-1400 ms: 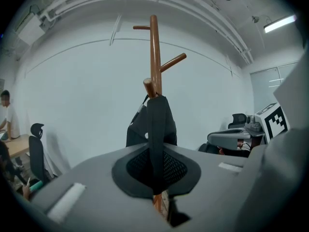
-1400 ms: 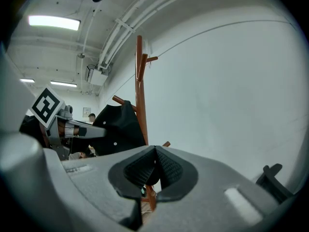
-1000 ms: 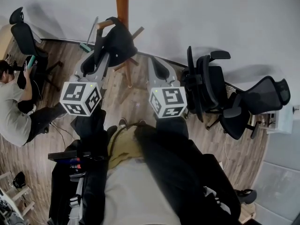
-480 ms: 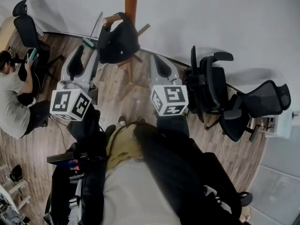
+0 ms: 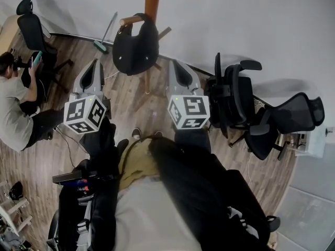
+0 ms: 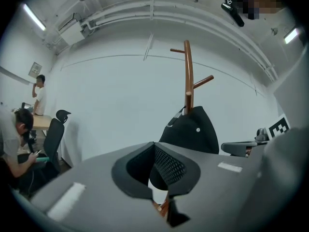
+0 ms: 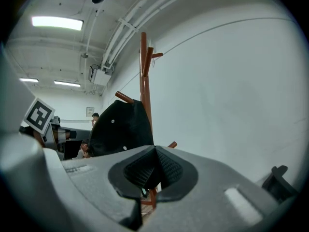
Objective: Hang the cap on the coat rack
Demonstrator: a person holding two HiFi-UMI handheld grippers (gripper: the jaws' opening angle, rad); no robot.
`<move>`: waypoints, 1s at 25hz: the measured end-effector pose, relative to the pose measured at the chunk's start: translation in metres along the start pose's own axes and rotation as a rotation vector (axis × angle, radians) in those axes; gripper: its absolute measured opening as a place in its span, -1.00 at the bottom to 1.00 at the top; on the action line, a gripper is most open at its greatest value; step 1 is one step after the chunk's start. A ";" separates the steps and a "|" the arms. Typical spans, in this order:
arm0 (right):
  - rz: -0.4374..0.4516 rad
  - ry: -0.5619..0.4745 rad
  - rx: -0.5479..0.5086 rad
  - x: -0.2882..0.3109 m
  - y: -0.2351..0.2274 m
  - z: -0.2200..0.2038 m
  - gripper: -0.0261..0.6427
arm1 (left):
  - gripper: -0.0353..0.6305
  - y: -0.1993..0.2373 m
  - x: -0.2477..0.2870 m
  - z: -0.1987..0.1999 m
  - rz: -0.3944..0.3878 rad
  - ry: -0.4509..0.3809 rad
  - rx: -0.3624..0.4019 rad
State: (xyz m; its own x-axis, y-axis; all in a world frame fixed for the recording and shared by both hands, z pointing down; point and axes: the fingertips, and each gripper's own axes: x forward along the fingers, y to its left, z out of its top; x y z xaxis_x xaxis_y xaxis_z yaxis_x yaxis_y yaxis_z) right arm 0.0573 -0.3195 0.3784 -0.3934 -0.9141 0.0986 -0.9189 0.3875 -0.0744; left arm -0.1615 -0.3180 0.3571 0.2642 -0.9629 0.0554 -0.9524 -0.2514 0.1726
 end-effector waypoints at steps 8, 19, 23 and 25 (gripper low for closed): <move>0.003 -0.026 -0.020 -0.003 0.003 0.007 -0.94 | -0.89 -0.014 0.007 -0.018 0.002 0.046 0.035; -0.023 -0.037 -0.030 -0.007 -0.002 0.012 -0.94 | -0.89 -0.018 0.010 -0.017 -0.012 0.054 0.037; -0.025 -0.035 -0.030 -0.008 -0.001 0.011 -0.94 | -0.89 -0.019 0.010 -0.017 -0.015 0.054 0.038; -0.024 -0.034 -0.032 -0.008 -0.001 0.011 -0.94 | -0.89 -0.019 0.010 -0.016 -0.016 0.054 0.038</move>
State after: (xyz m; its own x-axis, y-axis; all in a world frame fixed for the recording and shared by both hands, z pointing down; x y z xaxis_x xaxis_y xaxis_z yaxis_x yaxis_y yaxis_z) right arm 0.0615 -0.3135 0.3667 -0.3704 -0.9265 0.0658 -0.9288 0.3684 -0.0410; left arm -0.1380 -0.3213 0.3701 0.2862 -0.9523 0.1061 -0.9528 -0.2712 0.1364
